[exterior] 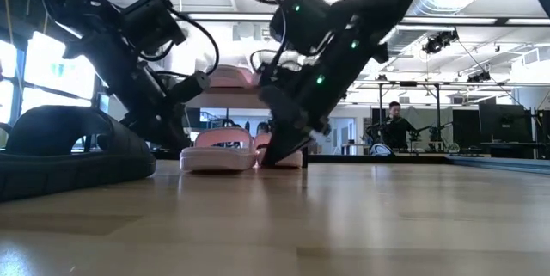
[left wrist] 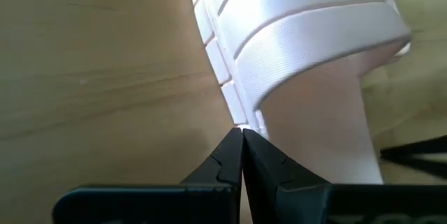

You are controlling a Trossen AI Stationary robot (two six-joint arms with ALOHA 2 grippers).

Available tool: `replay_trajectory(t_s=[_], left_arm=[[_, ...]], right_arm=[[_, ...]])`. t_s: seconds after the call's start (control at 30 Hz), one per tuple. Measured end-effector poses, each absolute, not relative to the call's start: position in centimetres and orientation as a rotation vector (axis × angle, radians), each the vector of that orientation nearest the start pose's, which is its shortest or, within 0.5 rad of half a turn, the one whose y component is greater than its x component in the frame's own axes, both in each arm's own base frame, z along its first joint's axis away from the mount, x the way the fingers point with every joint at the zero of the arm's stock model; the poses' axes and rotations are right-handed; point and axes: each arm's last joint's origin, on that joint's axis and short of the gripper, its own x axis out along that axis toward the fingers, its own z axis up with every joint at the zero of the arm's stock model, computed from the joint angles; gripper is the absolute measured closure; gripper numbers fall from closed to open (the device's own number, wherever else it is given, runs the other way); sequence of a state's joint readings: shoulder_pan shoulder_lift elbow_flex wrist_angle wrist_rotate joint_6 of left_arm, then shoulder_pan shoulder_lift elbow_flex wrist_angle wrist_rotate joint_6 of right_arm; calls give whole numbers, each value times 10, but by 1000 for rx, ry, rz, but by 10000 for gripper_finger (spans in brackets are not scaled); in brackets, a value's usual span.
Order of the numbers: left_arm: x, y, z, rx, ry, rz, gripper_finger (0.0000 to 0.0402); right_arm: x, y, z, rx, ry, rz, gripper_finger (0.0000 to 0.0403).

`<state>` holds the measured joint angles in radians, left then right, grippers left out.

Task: Pick and place slides into the shelf
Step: Put the pink slide under the shelf

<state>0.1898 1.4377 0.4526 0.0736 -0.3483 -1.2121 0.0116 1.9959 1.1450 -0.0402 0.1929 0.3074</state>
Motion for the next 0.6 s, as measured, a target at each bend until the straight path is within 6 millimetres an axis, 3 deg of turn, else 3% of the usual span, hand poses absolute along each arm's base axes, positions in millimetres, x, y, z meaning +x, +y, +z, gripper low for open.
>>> replay_trajectory(t_s=[0.17,0.27,0.43,0.6], left_arm=[[218,51,127,-1019,513,956,401],[214,46,130,-997,551,946,401],[209,31,136,-964,594,903,401],[208,19,140,-926,604,864,401]], right_arm=[[388,5,156,185,836,-213,403],[385,28,171,188,813,-22,403],[380,84,169,101,816,239,403],[391,115,161,3,628,164,403]])
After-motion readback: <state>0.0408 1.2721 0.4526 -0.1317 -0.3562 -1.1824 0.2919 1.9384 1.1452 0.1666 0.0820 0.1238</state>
